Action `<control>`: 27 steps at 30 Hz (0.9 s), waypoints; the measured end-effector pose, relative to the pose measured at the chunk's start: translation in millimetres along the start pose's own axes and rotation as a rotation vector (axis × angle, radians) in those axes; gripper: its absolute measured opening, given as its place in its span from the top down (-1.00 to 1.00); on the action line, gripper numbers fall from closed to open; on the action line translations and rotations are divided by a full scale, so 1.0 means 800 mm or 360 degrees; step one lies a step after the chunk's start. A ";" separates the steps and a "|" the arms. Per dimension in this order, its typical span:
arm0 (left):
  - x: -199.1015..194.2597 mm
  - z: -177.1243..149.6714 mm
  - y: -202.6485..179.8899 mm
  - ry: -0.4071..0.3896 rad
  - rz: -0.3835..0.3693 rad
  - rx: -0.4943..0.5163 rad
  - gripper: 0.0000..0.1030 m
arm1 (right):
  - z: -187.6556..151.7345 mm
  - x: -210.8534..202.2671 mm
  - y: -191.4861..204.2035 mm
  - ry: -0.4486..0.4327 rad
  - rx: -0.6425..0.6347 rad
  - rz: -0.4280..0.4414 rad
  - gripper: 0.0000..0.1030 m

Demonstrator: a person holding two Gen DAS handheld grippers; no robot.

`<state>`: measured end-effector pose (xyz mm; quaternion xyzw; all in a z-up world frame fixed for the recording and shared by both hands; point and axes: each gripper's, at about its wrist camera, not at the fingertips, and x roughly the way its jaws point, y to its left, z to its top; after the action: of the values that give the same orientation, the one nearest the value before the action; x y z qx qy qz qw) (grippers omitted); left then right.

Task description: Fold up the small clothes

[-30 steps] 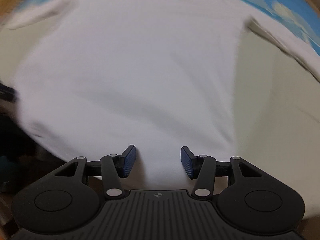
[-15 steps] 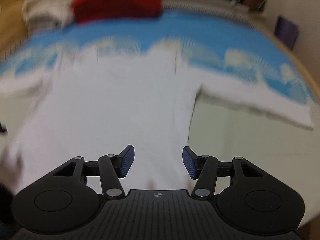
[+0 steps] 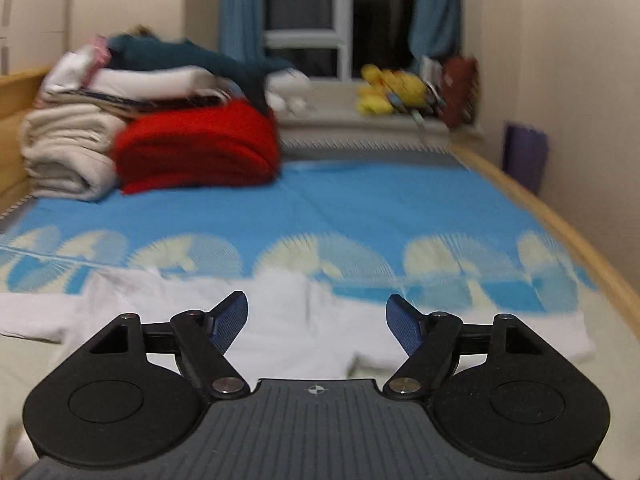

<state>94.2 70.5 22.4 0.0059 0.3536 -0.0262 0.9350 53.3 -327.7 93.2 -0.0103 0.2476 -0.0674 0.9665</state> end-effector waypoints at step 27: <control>0.127 0.102 0.134 -0.0095 0.0267 -0.0454 0.38 | -0.011 0.043 0.030 0.0143 -0.0219 -0.0152 0.58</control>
<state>230.1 170.3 15.7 -0.0980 0.3240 0.1023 0.9354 82.3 -308.7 67.8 -0.0855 0.2939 -0.0968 0.9471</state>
